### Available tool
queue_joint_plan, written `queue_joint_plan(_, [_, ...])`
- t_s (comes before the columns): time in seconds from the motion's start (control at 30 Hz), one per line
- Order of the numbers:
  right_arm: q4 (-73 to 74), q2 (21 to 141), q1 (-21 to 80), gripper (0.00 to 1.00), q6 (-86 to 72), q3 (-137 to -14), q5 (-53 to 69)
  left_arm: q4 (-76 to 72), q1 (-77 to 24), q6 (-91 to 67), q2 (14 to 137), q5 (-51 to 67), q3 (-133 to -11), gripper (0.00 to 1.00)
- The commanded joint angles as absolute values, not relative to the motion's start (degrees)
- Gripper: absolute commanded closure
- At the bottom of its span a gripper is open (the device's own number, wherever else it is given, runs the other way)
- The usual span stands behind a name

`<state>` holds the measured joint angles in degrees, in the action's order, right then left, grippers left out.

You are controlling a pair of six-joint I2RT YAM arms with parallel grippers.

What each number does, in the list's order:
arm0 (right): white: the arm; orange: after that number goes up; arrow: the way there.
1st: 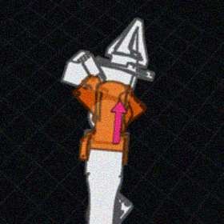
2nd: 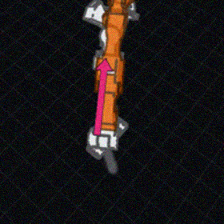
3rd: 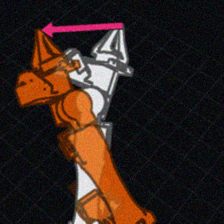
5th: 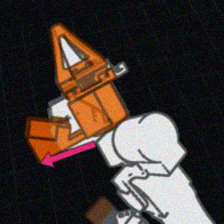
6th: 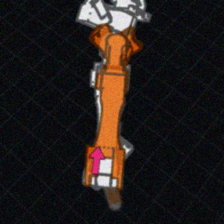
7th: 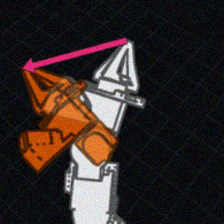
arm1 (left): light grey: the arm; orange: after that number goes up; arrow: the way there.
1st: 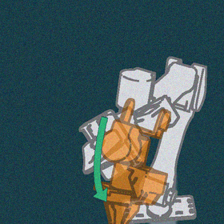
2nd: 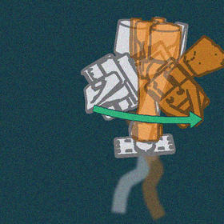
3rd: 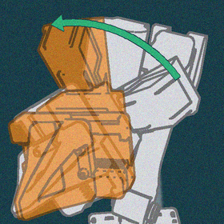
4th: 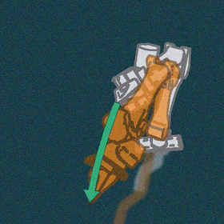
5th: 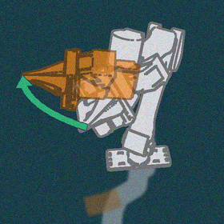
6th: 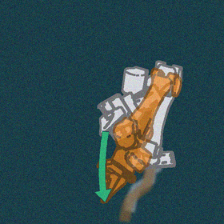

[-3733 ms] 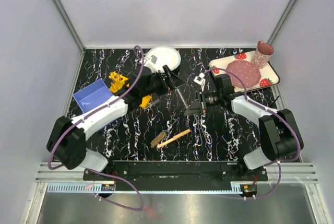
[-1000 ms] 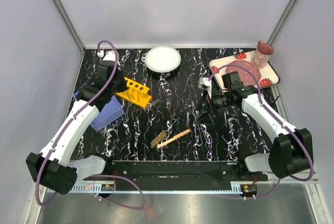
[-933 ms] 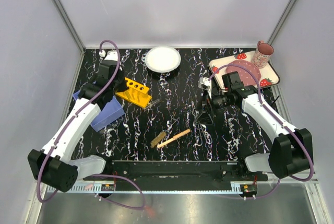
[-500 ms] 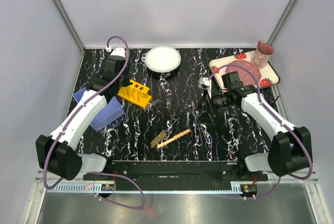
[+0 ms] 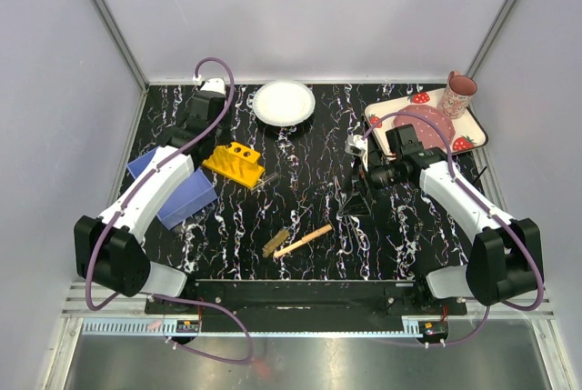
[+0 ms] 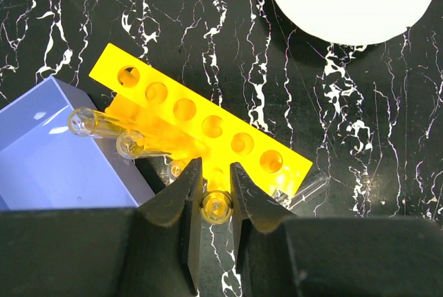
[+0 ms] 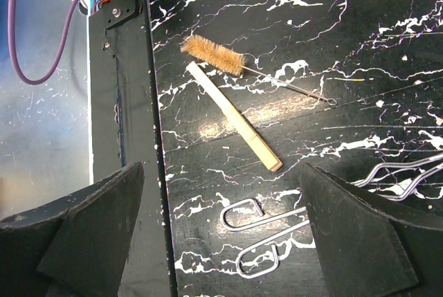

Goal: Organize the chemistry lab equipment

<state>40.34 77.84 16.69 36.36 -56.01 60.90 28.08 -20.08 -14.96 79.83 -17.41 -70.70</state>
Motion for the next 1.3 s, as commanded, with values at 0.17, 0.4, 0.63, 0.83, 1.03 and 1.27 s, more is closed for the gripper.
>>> queue_joint_plan(0.17, [39.99, 78.13, 16.08, 0.00, 37.44, -56.69, 60.91, 23.47, -19.60, -14.50, 80.77, -17.32, -71.72, 0.85])
queue_joint_plan(0.4, [39.99, 78.31, 16.08, 0.00, 37.44, -56.60, 60.91, 23.29, -19.60, -14.68, 79.81, -16.88, -70.05, 0.85])
queue_joint_plan(0.63, [40.08, 78.40, 15.91, 0.00, 37.35, -56.69, 61.00, 23.99, -19.60, -14.68, 77.96, -16.44, -69.78, 0.85])
queue_joint_plan(0.83, [40.08, 78.40, 16.00, 0.00, 37.35, -56.60, 61.00, 24.17, -19.60, -14.59, 77.96, -16.52, -68.91, 0.85])
queue_joint_plan(1.03, [39.99, 78.57, 16.00, 0.00, 37.35, -56.60, 61.08, 23.56, -19.60, -15.03, 78.14, -16.26, -67.94, 0.85])
queue_joint_plan(1.27, [39.99, 78.75, 16.00, 0.00, 37.35, -56.60, 61.17, 21.46, -19.60, -14.94, 78.40, -16.08, -65.49, 0.84])
